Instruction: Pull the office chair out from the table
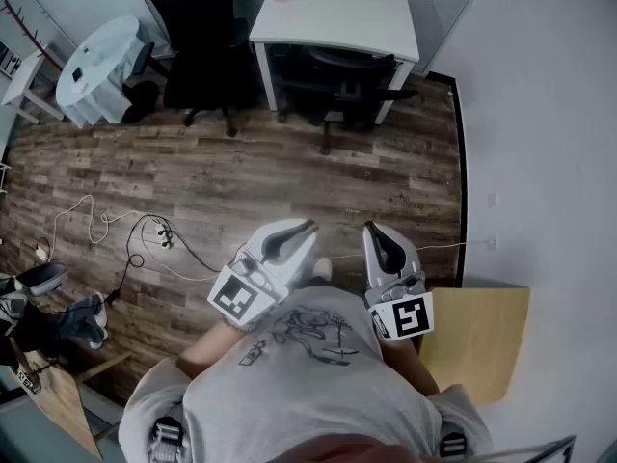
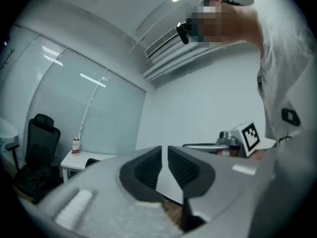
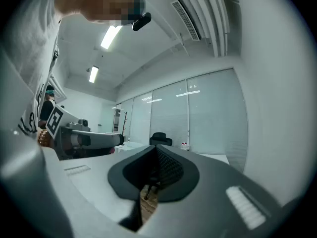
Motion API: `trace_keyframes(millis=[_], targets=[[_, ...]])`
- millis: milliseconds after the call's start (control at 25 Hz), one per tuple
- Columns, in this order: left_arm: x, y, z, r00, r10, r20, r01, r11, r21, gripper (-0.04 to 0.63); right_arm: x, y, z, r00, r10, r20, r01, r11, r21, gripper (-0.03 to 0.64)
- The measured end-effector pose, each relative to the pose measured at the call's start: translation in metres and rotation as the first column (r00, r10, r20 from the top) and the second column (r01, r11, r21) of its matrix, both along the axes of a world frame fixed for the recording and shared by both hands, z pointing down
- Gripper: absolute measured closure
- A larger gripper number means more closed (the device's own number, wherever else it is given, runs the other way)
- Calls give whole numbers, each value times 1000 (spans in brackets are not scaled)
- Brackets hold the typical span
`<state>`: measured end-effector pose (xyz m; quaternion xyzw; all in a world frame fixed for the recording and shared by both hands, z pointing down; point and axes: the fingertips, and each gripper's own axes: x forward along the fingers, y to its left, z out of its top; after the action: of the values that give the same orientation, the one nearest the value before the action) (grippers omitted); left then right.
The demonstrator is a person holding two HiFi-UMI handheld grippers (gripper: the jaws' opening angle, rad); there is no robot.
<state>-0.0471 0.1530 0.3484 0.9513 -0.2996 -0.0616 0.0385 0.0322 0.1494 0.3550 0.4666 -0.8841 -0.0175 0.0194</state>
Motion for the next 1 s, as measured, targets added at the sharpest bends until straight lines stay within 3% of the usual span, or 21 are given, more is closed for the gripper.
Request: trace_keyframes(millis=[1000], targets=[[73, -64, 17, 1000, -27, 11, 27, 999, -23, 546, 71, -74, 14, 999, -32, 23, 33, 999, -15, 609]])
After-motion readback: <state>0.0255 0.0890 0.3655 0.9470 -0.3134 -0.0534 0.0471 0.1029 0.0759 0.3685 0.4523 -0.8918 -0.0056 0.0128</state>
